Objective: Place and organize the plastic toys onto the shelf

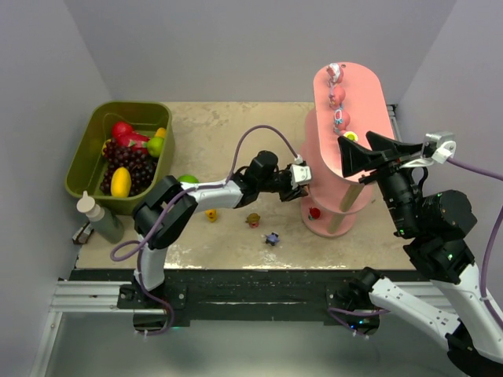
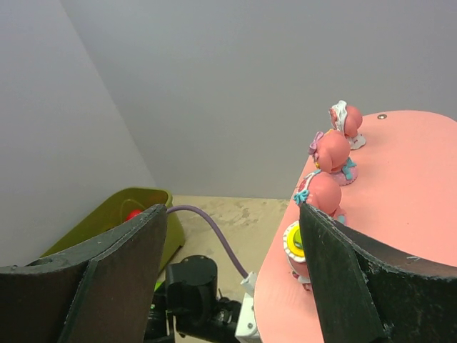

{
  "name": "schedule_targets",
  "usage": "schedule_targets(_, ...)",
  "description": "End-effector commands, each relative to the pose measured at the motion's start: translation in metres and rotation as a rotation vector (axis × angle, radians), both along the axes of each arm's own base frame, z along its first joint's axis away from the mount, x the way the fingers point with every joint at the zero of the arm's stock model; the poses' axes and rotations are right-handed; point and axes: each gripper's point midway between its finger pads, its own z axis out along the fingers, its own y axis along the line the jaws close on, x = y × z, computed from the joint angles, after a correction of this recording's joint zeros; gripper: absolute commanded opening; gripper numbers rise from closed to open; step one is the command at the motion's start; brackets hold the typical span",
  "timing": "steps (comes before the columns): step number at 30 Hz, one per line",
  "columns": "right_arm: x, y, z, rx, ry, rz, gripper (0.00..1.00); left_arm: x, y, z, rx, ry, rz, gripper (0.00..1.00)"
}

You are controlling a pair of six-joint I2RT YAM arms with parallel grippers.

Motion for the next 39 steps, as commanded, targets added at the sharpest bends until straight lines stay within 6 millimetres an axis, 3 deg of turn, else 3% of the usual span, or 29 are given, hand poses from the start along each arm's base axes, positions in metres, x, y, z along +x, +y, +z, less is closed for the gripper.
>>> schedule_targets(1, 0.0, -0.005, 0.004, 0.011, -0.016, -0.024, 0.78, 0.001, -0.008, 0.012, -0.018, -0.047, -0.061, 0.24)
schedule_targets(39, 0.003, -0.007, -0.001, 0.001, -0.006, -0.044, 0.79, 0.006, -0.021, -0.018, -0.02, 0.009, -0.073, 0.41)
